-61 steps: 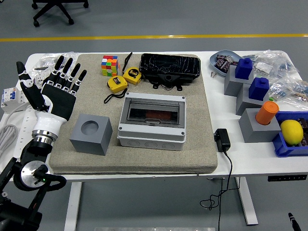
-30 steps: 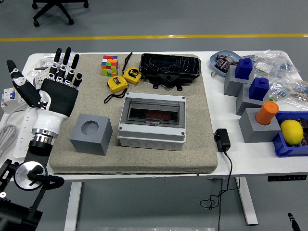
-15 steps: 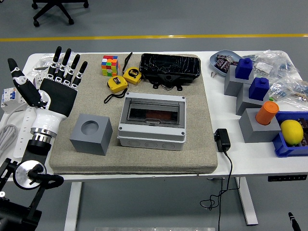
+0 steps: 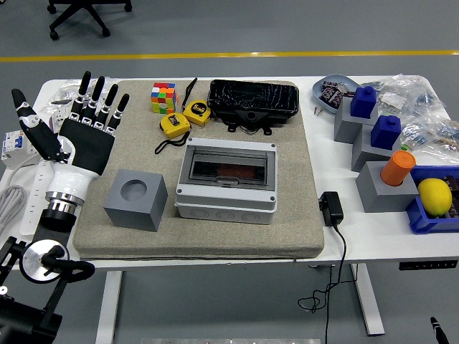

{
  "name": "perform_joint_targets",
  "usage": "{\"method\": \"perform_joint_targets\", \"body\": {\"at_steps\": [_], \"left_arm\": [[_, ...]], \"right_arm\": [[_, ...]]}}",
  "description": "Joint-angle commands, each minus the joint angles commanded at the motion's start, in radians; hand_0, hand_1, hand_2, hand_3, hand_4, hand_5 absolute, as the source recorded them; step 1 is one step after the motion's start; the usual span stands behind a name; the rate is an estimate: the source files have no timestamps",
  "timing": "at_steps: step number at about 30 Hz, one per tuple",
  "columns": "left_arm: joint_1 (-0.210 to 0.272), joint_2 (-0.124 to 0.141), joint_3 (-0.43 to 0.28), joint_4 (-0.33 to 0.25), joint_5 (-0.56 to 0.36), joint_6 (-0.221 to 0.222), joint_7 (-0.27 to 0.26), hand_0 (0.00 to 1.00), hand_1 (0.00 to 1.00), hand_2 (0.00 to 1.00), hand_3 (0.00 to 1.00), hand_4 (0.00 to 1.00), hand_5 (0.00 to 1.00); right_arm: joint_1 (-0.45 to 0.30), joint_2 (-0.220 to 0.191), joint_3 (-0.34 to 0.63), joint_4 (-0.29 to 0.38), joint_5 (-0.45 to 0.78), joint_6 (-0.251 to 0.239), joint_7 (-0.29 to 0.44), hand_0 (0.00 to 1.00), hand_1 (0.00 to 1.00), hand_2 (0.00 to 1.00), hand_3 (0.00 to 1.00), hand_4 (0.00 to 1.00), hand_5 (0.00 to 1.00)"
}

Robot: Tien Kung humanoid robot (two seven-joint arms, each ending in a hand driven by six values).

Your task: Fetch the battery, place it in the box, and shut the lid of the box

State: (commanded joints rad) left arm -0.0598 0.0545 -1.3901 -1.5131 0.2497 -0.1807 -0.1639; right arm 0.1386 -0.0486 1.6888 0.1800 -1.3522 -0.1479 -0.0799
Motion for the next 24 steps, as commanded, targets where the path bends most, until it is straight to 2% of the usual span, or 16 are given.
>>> {"method": "perform_joint_targets", "body": {"at_steps": [2, 3, 9, 10, 14, 15, 17, 18, 20, 21, 24], "left_arm": [[-0.001, 0.001, -0.002, 0.001, 0.028, 0.004, 0.0, 0.786, 0.726, 0.712, 0.771, 0.998, 0.998], [-0.001, 0.003, 0.0, 0.001, 0.027, 0.006, -0.003, 0.941, 0.858, 0.794, 0.743, 0.998, 0.998], [0.002, 0.002, 0.001, 0.005, -0.015, 0.001, -0.007, 0.941, 0.858, 0.794, 0.743, 0.998, 0.998], [0.004, 0.002, 0.001, 0.004, -0.015, 0.002, -0.007, 0.777, 0.814, 0.806, 0.796, 0.998, 0.998], [0.009, 0.002, -0.002, -0.001, -0.019, -0.001, -0.007, 0.777, 0.814, 0.806, 0.796, 0.998, 0.998], [0.009, 0.002, -0.003, -0.001, -0.02, -0.003, -0.006, 0.772, 0.794, 0.782, 0.776, 0.998, 0.998], [0.007, 0.002, -0.004, 0.0, -0.019, -0.003, -0.004, 0.772, 0.794, 0.782, 0.776, 0.998, 0.998], [0.01, 0.002, -0.003, 0.002, -0.019, -0.002, -0.004, 0.772, 0.794, 0.782, 0.776, 0.998, 0.998], [0.014, 0.003, -0.001, 0.004, -0.019, -0.001, -0.003, 0.772, 0.794, 0.782, 0.776, 0.998, 0.998], [0.015, 0.003, 0.002, 0.004, -0.018, -0.001, -0.002, 0.769, 0.785, 0.765, 0.766, 0.998, 0.998], [0.018, 0.002, 0.006, 0.005, -0.02, 0.0, -0.001, 0.769, 0.785, 0.765, 0.766, 0.998, 0.998]], "right_arm": [[-0.001, 0.0, -0.002, 0.0, 0.001, 0.0, 0.0, 0.8, 0.646, 0.669, 0.854, 0.998, 0.998], [-0.002, 0.0, -0.004, 0.0, 0.003, 0.001, -0.001, 0.8, 0.646, 0.669, 0.854, 0.998, 0.998], [-0.005, -0.001, -0.008, 0.0, 0.002, 0.001, -0.001, 0.8, 0.646, 0.669, 0.854, 0.998, 0.998], [-0.007, 0.0, -0.003, 0.0, -0.006, 0.002, -0.004, 0.8, 0.646, 0.669, 0.854, 0.998, 0.998], [-0.007, 0.001, 0.008, 0.0, -0.024, 0.003, -0.005, 0.8, 0.646, 0.669, 0.854, 0.998, 0.998], [-0.005, 0.0, 0.012, 0.0, -0.032, 0.003, -0.005, 0.875, 0.696, 0.679, 0.81, 0.998, 0.998], [0.0, 0.0, 0.033, 0.0, -0.062, -0.012, -0.006, 0.875, 0.696, 0.679, 0.81, 0.998, 0.998], [0.004, 0.003, 0.07, 0.0, -0.106, -0.031, -0.007, 0.875, 0.696, 0.679, 0.81, 0.998, 0.998], [0.006, 0.002, 0.101, 0.0, -0.174, -0.038, -0.011, 0.875, 0.696, 0.679, 0.81, 0.998, 0.998], [0.007, -0.002, 0.112, 0.0, -0.214, -0.038, -0.014, 0.998, 0.759, 0.686, 0.619, 0.998, 0.948], [0.005, -0.008, 0.143, 0.0, -0.286, -0.031, -0.025, 0.998, 0.759, 0.686, 0.619, 0.998, 0.948]]}}
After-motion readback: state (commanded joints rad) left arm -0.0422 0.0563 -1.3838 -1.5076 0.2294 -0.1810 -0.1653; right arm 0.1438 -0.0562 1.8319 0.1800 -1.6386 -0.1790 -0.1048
